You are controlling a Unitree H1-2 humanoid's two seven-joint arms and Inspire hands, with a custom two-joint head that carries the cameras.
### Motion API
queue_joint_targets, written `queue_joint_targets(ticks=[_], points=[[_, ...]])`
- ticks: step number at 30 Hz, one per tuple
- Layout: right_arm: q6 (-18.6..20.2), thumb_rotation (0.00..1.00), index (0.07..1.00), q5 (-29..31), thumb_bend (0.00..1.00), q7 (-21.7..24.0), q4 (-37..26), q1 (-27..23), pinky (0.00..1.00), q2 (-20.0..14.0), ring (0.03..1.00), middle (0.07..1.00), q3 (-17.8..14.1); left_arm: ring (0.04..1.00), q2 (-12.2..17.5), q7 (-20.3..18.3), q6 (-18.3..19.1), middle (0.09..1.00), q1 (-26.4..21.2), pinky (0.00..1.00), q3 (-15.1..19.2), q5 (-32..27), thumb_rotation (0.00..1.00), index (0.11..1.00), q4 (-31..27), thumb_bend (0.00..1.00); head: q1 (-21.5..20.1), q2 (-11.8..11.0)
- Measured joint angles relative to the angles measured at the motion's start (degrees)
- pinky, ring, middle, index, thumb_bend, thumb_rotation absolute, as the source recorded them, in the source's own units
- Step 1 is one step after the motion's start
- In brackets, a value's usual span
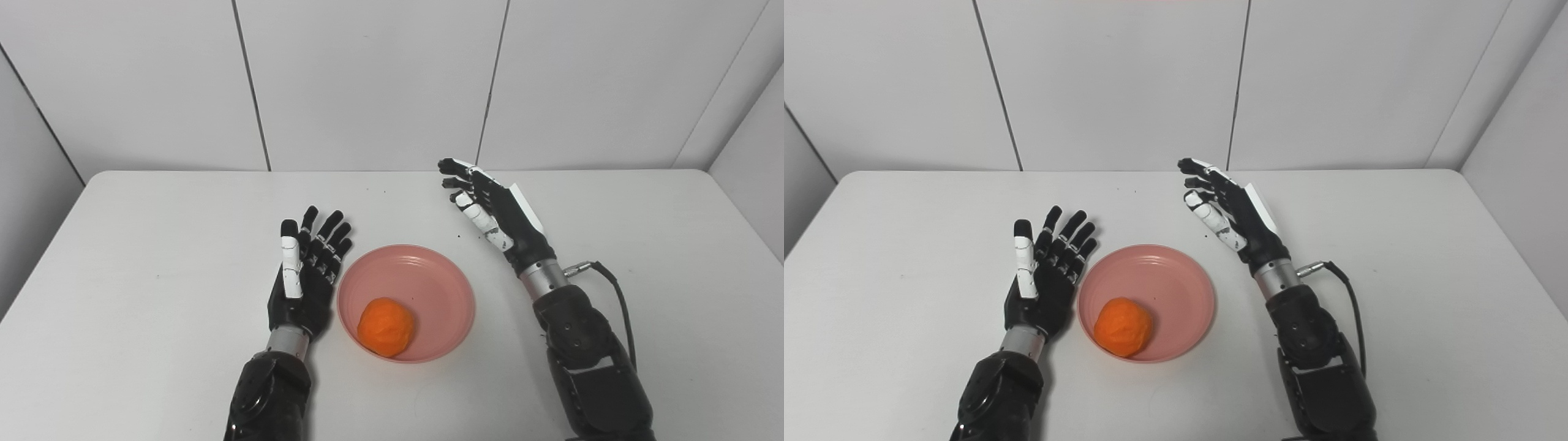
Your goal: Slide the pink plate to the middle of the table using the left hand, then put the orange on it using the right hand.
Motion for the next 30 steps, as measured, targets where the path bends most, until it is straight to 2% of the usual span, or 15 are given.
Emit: queue_joint_targets(ticks=[2, 7, 12, 14, 17, 20, 26, 30], points=[[0.0, 1.00, 0.807, 0.5, 0.80, -1.5, 1.8, 0.0, 0.78, 0.8, 0.787, 0.823, -0.6, 0.929, 1.3, 1.0, -4.8, 0.945, -1.2, 0.99, -0.2, 3.9, 0.75, 1.000, 2.9, 0.92, 0.0, 0.0], [0.1, 1.00, 0.827, 3.8, 0.84, -5.8, 5.3, 1.3, 0.83, 4.3, 0.823, 0.847, -4.1, 0.982, 4.5, 4.1, -11.2, 0.970, -5.5, 1.00, -1.2, 11.1, 0.78, 1.000, 9.1, 0.85, -0.2, 0.0], [0.1, 1.00, 0.868, 8.0, 0.78, -10.4, 7.9, 3.6, 0.88, 8.2, 0.865, 0.871, -8.3, 0.971, 7.9, 7.5, -16.0, 0.959, -8.3, 0.99, -4.0, 20.7, 0.83, 0.994, 13.4, 0.90, -0.3, 0.0], [0.2, 1.00, 0.875, 9.6, 0.77, -11.1, 8.0, 3.5, 0.89, 8.8, 0.872, 0.877, -9.2, 0.968, 8.2, 8.9, -16.6, 0.958, -8.5, 0.98, -4.0, 22.2, 0.83, 0.993, 13.9, 0.90, -0.3, -0.1], [0.2, 1.00, 0.935, 12.2, 0.77, -11.6, 8.1, 3.4, 0.98, 9.4, 0.950, 0.930, -10.2, 0.964, 8.1, 9.6, -16.4, 0.965, -8.6, 0.98, -4.0, 22.8, 0.84, 0.998, 13.9, 0.88, -0.3, -0.2], [0.2, 1.00, 0.964, 14.7, 0.76, -11.9, 8.3, 3.1, 1.00, 10.2, 0.994, 0.971, -11.3, 0.976, 7.9, 9.6, -14.1, 0.982, -8.4, 0.97, -4.1, 23.2, 0.85, 1.000, 13.4, 0.83, -0.2, -0.4], [0.3, 1.00, 0.991, 17.8, 0.74, -13.2, 8.1, 3.0, 1.00, 11.8, 1.000, 0.993, -12.8, 0.999, 7.4, 8.5, -10.4, 0.998, -7.1, 1.00, -4.2, 21.9, 0.87, 1.000, 11.2, 0.83, -0.4, -0.2], [0.3, 1.00, 0.989, 17.3, 0.74, -13.5, 8.1, 3.1, 1.00, 11.8, 1.000, 0.992, -12.4, 1.000, 6.9, 7.3, -8.3, 1.000, -6.8, 1.00, -3.6, 19.5, 0.91, 1.000, 10.5, 0.84, -0.4, -0.2]])
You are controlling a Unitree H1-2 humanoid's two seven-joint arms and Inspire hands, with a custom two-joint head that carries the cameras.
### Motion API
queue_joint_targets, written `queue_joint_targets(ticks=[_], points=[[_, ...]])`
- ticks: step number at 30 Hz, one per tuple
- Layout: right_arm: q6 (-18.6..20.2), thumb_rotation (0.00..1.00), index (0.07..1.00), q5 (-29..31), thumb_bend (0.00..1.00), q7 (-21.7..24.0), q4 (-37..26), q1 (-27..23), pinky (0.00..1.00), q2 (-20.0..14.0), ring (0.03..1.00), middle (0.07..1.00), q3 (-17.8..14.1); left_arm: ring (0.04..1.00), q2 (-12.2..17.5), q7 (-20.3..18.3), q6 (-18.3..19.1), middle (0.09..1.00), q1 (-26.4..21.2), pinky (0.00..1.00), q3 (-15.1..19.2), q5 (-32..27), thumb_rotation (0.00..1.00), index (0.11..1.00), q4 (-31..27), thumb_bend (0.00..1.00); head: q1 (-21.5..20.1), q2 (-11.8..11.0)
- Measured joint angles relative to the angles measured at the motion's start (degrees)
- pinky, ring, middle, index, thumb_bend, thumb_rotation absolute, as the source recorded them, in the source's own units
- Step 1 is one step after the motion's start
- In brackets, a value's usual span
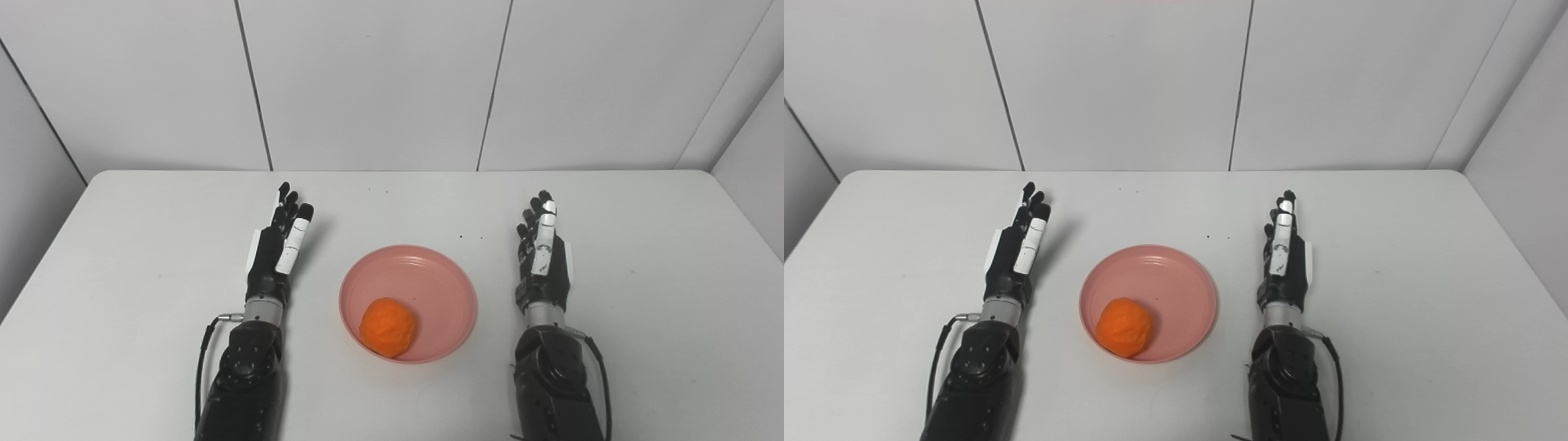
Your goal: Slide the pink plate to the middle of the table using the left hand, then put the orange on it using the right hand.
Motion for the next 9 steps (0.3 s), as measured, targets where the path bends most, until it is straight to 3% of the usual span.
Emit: queue_joint_targets(ticks=[9], points=[[-0.2, 1.00, 0.941, -6.9, 0.77, -0.5, 0.6, 0.3, 1.00, -2.9, 1.000, 0.961, 5.1, 1.000, -1.5, 0.6, 2.1, 1.000, 0.6, 1.00, 1.1, -1.1, 0.93, 1.000, -1.3, 0.86, 0.1, 0.0]])
